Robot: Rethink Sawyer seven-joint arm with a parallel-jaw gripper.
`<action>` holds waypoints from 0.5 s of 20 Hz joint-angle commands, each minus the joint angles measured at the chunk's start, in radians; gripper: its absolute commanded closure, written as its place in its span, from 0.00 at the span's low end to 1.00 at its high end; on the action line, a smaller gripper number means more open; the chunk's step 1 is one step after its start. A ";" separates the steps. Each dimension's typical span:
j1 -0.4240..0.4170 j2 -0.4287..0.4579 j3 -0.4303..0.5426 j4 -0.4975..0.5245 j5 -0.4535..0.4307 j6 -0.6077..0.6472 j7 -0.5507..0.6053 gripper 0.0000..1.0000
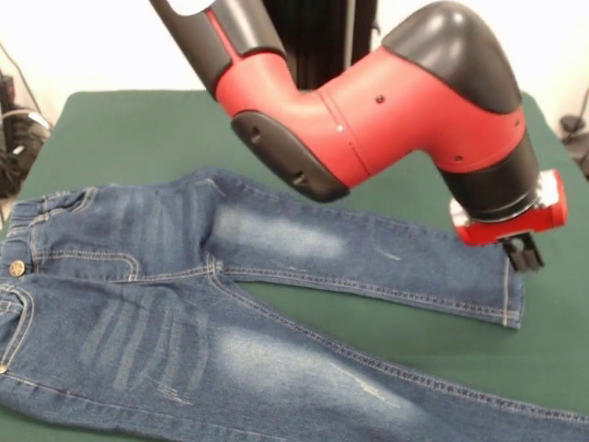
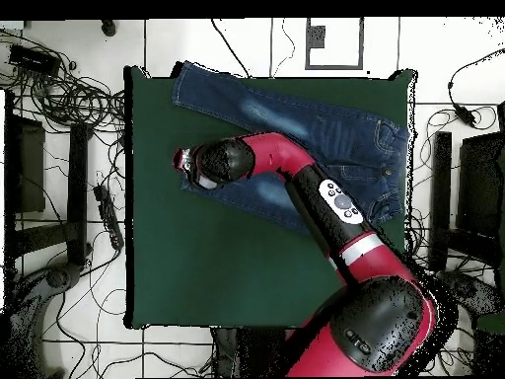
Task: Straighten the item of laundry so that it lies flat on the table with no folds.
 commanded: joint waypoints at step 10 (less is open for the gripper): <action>0.018 -0.219 -0.136 0.097 0.001 0.130 -0.128 1.00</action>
